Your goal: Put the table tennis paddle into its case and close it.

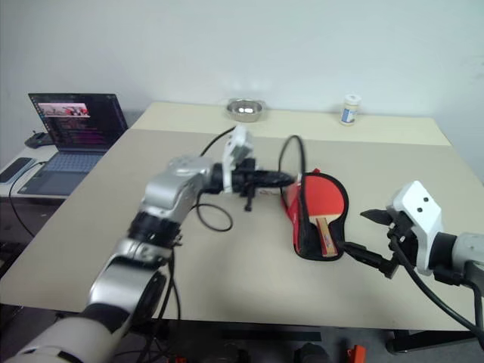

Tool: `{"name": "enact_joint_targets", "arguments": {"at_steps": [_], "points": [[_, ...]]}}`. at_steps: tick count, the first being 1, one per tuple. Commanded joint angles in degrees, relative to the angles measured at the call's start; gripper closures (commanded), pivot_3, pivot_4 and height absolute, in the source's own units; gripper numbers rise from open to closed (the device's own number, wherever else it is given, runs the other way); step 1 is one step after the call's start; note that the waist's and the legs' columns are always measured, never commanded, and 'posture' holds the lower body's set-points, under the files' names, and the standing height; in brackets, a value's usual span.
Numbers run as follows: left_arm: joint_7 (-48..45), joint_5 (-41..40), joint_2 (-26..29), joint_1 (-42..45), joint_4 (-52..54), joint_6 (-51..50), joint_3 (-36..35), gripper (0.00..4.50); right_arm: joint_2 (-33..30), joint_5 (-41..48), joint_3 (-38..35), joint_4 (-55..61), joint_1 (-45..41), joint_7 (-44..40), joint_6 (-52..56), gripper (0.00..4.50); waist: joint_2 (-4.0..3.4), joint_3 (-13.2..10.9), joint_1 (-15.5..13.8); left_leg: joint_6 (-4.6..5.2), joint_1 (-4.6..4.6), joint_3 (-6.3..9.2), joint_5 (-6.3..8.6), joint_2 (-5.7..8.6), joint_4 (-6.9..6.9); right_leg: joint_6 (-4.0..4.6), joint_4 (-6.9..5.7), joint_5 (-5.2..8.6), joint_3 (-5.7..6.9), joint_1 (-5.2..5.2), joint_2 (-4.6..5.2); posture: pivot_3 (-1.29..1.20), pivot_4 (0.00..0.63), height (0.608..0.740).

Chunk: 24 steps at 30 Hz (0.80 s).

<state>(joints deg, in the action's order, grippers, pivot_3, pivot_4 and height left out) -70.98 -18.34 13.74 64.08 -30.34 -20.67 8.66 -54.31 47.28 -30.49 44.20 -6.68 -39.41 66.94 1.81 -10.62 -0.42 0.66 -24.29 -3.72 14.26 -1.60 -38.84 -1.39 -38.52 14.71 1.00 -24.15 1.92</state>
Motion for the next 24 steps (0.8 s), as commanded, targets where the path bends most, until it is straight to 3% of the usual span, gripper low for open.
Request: {"name": "enact_joint_targets", "arguments": {"at_steps": [1, 5, 11, 17, 24], "points": [[-0.8, 2.7, -2.3, 2.4, -6.1, 6.5, 1.1, 4.46, -1.4, -0.1, -0.8, -0.4, -0.9, 2.2, -0.2, 0.00, -0.01, 0.0, 0.4, 0.00, 0.02, 0.00, 0.00, 0.00, 0.02, 0.00, 0.00, 0.00, -0.01, 0.00, -0.02, 0.00, 0.150, 0.740], [-1.1, 4.8, -3.2, 2.5, -9.5, 10.3, 1.4, 4.46, -1.4, -0.5, 1.0, -1.5, -1.6, 4.2, -0.7, 0.00, -0.01, 0.0, 0.6, 0.00, 0.05, 0.05, 0.00, -0.06, 0.04, 0.01, -0.03, 0.00, -0.03, -0.03, -0.13, 0.00, 0.150, 0.740], [-2.9, 5.7, 2.4, -2.2, -5.7, 11.0, 0.7, 4.46, 2.7, -6.1, 10.4, -9.7, -7.2, 9.8, -3.8, 0.00, -0.02, 0.0, 0.9, 0.00, 0.09, 0.03, 0.00, -0.08, 0.04, 0.02, -0.05, 0.00, -0.10, -0.02, -0.15, 0.00, 0.150, 0.740], [-3.5, 4.4, 9.1, -8.5, 4.2, 6.6, 0.0, 4.46, 10.7, -13.7, 19.3, -23.6, -15.3, 16.0, -6.6, 0.00, -0.03, 0.0, 0.9, -0.01, 0.09, 0.00, -0.01, -0.09, 0.02, 0.04, -0.11, 0.00, -0.10, -0.04, -0.14, 0.00, 0.150, 0.740], [-2.4, 2.5, 15.2, -14.4, 15.6, 0.2, -1.7, 4.46, 15.1, -18.6, 24.0, -35.2, -18.3, 15.3, -9.5, 0.00, -0.03, 0.0, 0.4, -0.01, 0.03, -0.03, -0.01, -0.07, 0.01, 0.28, -0.07, -0.14, -0.07, -0.04, -0.08, 0.00, 0.150, 0.740]]}}
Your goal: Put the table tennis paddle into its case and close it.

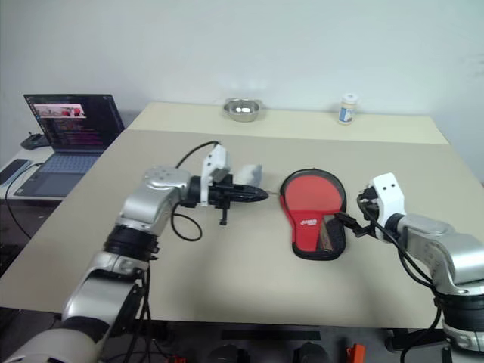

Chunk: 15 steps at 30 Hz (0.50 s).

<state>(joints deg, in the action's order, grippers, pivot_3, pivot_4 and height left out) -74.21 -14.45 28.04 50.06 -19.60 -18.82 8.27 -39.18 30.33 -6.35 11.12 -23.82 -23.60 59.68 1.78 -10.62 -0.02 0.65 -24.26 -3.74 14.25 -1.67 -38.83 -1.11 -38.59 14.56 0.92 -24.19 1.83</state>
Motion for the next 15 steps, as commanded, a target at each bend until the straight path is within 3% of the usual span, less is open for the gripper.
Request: {"name": "enact_joint_targets", "arguments": {"at_steps": [1, 15], "points": [[1.1, -1.5, 1.2, -0.7, 5.8, -2.1, -1.3, 4.46, 0.0, -2.2, 0.0, -2.9, -1.1, -0.8, -2.7, 0.00, 0.00, 0.0, 0.0, 0.00, -0.01, -0.02, 0.00, 0.02, 0.00, 0.00, 0.00, 0.00, 0.00, 0.00, 0.03, 0.00, 0.150, 0.740], [3.8, -2.0, 2.8, -2.5, 10.1, -5.1, -1.2, 4.46, 6.9, -7.9, 6.0, -13.4, -3.0, -3.3, -6.9, 0.00, 0.00, 0.0, 0.7, 0.00, 0.31, -0.14, 0.00, -0.04, -0.03, -0.08, -0.26, 0.05, -0.17, 0.07, -0.05, 0.00, 0.150, 0.740]]}}
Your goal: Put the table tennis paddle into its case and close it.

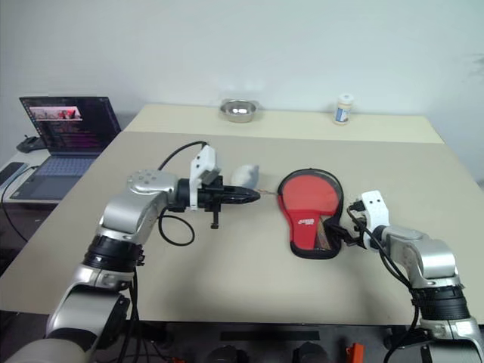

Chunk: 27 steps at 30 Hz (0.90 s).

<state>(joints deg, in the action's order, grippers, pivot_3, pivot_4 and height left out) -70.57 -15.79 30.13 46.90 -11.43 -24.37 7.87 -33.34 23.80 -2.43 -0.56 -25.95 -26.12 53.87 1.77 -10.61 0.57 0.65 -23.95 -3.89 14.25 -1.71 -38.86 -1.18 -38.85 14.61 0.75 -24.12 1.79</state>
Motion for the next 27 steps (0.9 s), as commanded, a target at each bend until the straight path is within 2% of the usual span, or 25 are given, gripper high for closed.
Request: {"name": "enact_joint_targets", "arguments": {"at_steps": [1, 4, 16, 22, 27], "points": [[0.2, -0.7, 0.7, 0.7, 2.0, 0.3, -0.7, 4.46, 1.4, -1.9, 2.6, -2.2, -1.0, -1.0, -1.3, 0.00, 0.03, 0.0, 0.3, 0.00, 0.05, 0.00, 0.00, -0.01, 0.00, 0.00, -0.01, 0.00, -0.01, 0.03, -0.02, 0.00, 0.150, 0.740], [0.3, -0.7, 0.6, 0.7, 2.2, 0.2, -0.5, 4.50, 2.0, -3.5, 4.7, -3.6, -1.3, -2.0, -1.8, 0.59, 0.05, 0.0, 1.0, 0.00, 0.12, -0.01, 0.00, -0.02, 0.00, -0.09, -0.05, 0.05, -0.03, 0.07, -0.03, 0.00, 0.150, 0.740], [-1.5, -0.3, 3.1, -1.9, 3.0, 0.0, 0.0, 4.50, 5.0, -6.9, 8.9, -5.5, -3.9, -4.3, -2.4, 4.43, 0.28, 0.4, 1.5, -0.01, 0.26, -0.08, -0.01, -0.10, 0.00, -0.03, -0.11, 0.02, -0.14, 0.09, -0.08, 0.00, 0.150, 0.740], [-11.8, -5.3, 11.4, -7.9, 7.4, -1.4, -1.6, 4.50, 9.7, -2.7, 6.1, 4.6, -4.9, -3.7, 4.2, 4.48, 0.32, 0.4, 2.2, -0.04, 0.31, -0.22, -0.01, -0.48, 0.04, 0.14, -0.12, -0.02, -0.18, 0.03, -0.12, 0.00, 0.150, 0.740], [-14.9, -8.3, 14.1, -10.1, 11.0, -2.3, -1.7, 4.50, 13.0, -0.7, 7.5, 14.7, -2.1, -2.3, 10.1, 4.48, 0.30, 0.4, 1.9, -0.07, 0.12, -0.19, 0.01, -0.86, 0.11, 0.53, -0.11, -0.04, -0.09, -0.19, -0.49, 0.00, 0.150, 0.740]]}}
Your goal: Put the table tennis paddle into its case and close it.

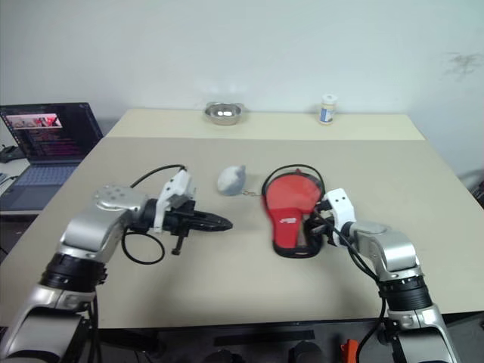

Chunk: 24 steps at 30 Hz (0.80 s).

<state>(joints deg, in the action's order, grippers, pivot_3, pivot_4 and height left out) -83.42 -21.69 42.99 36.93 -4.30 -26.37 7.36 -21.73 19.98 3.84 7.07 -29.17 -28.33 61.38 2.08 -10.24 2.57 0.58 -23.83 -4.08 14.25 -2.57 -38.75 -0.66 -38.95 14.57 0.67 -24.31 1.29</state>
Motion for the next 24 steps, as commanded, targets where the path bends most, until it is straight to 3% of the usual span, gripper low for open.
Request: {"name": "enact_joint_targets", "arguments": {"at_steps": [1, 6, 12, 24], "points": [[-2.2, -2.9, 1.3, -0.5, 4.6, -0.4, -1.2, 4.50, 1.9, 3.2, 1.5, 8.6, 2.0, 0.3, 3.5, 4.48, 0.00, 0.0, -0.2, 0.00, 0.00, 0.01, 0.00, 0.00, 0.03, 0.05, 0.00, 0.03, 0.00, -0.01, -0.01, 0.00, 0.150, 0.740], [-2.3, -5.9, 1.3, -4.8, 11.2, -2.7, 0.0, 4.50, 2.2, 4.8, 3.0, 18.4, 10.2, 1.9, 7.8, 4.48, -0.01, 0.0, -0.8, -0.14, -0.03, -0.03, 0.09, 0.00, 0.03, 0.13, 0.05, 0.09, -0.01, -0.02, -0.02, 0.00, 0.150, 0.740], [-2.2, -5.9, 1.5, -5.4, 11.5, -3.3, 0.9, 4.50, 3.1, 7.3, -1.8, 26.3, 17.4, 4.5, 13.3, 4.48, 0.00, 0.0, -0.9, -0.16, 0.00, 0.00, 0.10, 0.02, 0.01, -0.13, 0.04, 0.25, 0.03, 0.03, -0.03, 0.00, 0.150, 0.740], [-3.1, -5.4, 1.0, -4.9, 10.2, -2.3, 1.9, 4.50, 2.4, 10.4, -8.1, 32.1, 21.4, 6.7, 18.6, 4.48, 0.00, 0.0, -1.0, -0.16, 0.00, 0.00, 0.10, 0.07, 0.01, -0.14, 0.07, 0.25, 0.04, 0.05, -0.04, 0.00, 0.150, 0.740]]}}
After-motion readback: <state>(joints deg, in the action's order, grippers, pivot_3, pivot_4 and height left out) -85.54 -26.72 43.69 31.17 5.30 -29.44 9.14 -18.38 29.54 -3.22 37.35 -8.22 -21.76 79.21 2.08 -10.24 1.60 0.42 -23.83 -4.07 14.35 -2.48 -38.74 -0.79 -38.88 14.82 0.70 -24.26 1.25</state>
